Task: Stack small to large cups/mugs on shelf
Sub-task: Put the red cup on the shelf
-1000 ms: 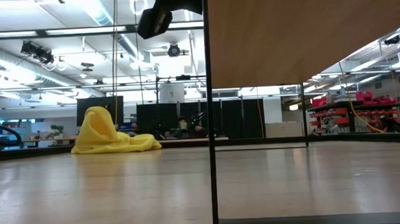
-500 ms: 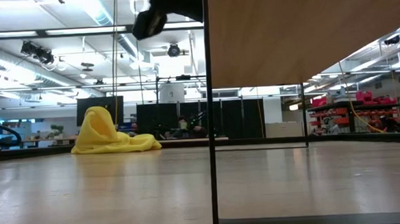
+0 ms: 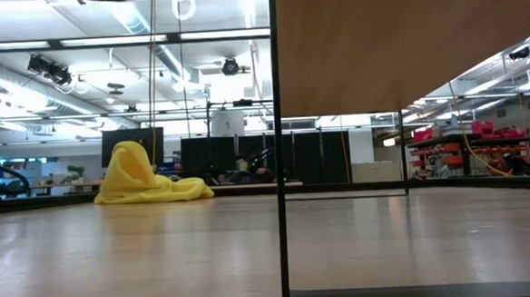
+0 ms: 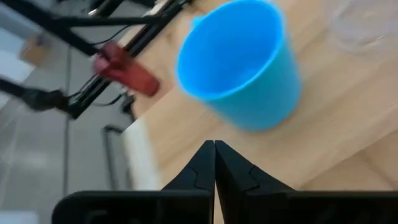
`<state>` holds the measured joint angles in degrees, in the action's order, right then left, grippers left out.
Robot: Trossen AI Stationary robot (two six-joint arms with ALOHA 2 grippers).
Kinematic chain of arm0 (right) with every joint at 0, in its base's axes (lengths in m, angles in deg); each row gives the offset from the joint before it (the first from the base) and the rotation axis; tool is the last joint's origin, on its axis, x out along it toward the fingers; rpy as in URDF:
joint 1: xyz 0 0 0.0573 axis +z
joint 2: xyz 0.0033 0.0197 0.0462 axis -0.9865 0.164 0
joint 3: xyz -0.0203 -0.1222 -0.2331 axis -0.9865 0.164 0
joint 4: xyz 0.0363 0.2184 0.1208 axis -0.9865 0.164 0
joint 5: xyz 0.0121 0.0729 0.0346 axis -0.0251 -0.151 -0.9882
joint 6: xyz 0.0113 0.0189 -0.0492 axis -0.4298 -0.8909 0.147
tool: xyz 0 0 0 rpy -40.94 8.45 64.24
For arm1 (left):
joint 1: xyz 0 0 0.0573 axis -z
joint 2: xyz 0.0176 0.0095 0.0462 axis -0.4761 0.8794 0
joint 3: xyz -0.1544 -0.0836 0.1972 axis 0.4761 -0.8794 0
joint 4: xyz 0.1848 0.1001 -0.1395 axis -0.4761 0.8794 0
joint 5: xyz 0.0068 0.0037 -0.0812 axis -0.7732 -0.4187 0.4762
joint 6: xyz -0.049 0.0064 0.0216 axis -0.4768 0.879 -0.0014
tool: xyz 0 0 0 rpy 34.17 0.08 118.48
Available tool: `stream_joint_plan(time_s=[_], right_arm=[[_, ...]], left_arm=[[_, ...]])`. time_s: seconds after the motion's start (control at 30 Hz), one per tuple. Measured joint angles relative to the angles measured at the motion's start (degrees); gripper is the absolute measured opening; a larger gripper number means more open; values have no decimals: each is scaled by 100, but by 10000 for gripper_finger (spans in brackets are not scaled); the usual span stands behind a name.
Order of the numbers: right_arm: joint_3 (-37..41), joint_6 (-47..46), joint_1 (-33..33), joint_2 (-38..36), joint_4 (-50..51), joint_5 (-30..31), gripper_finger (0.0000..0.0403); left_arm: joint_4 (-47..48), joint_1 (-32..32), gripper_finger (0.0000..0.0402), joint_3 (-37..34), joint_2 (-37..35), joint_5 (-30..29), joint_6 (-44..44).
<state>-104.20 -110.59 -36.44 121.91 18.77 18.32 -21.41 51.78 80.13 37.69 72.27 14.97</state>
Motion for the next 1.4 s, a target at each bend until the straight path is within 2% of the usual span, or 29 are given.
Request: stream_joint_plan(time_s=[0.2,0.43,0.63,0.77,1.03,1.4], right_arm=[[-28,-498,595,-2,57,-3,12],[-28,-1204,1223,0,165,-7,17],[-28,-1526,1471,2,368,-9,24],[-28,-1528,1496,2,427,-27,32],[-28,-1528,1495,143,431,-53,59],[-26,-1630,1589,421,416,-181,73]], left_arm=[[1175,628,9,0,-300,247,-1369],[1783,1454,17,0,-340,1129,-2819],[2467,2105,7,0,-338,1562,-3946],[2529,2397,22,0,-338,1610,-4429],[2284,2720,58,0,-256,1603,-4886],[2256,2712,68,2,28,1596,-4866]])
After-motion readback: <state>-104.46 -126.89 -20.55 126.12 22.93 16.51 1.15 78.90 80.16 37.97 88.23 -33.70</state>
